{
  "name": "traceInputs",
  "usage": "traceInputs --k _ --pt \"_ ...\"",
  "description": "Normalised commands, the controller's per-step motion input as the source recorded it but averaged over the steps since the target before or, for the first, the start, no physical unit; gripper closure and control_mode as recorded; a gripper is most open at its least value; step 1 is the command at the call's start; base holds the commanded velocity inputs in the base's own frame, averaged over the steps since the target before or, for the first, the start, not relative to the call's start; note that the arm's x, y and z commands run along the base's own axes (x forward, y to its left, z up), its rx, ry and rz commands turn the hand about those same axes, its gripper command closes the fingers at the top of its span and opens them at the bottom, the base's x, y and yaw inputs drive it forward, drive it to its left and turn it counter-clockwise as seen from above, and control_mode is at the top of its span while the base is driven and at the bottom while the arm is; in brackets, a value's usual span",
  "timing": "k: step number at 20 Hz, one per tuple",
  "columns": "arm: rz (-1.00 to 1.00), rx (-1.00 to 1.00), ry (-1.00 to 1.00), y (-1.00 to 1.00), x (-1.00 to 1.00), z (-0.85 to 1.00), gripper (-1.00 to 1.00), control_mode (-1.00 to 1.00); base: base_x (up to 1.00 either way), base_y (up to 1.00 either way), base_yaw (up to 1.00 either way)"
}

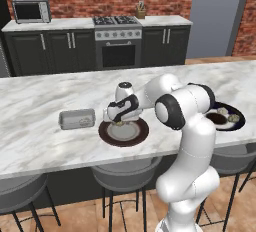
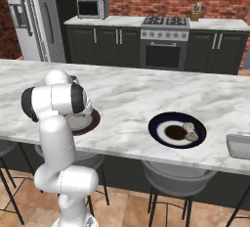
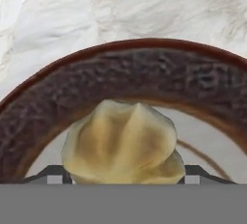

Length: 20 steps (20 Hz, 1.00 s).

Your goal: Place two dumplings into each of the tupperware containers and then place the containers in the fridge.

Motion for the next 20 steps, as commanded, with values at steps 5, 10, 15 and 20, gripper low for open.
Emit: traceInputs --k 5,10,15,20 --pt "0.0 0.0 -0.04 -0.03 0.0 0.1 1.0 -1.0 0.0 0.0 0.0" --pt "0.0 0.0 -0.03 0.2 0.0 0.59 1.0 -1.0 0.0 0.0 0.0" --pt "0.0 0.0 -0.01 0.61 0.0 0.61 1.0 -1.0 0.0 0.0 0.0" --pt "0.03 0.0 0.0 0.69 0.17 0.25 1.0 -1.0 0.0 0.0 0.0"
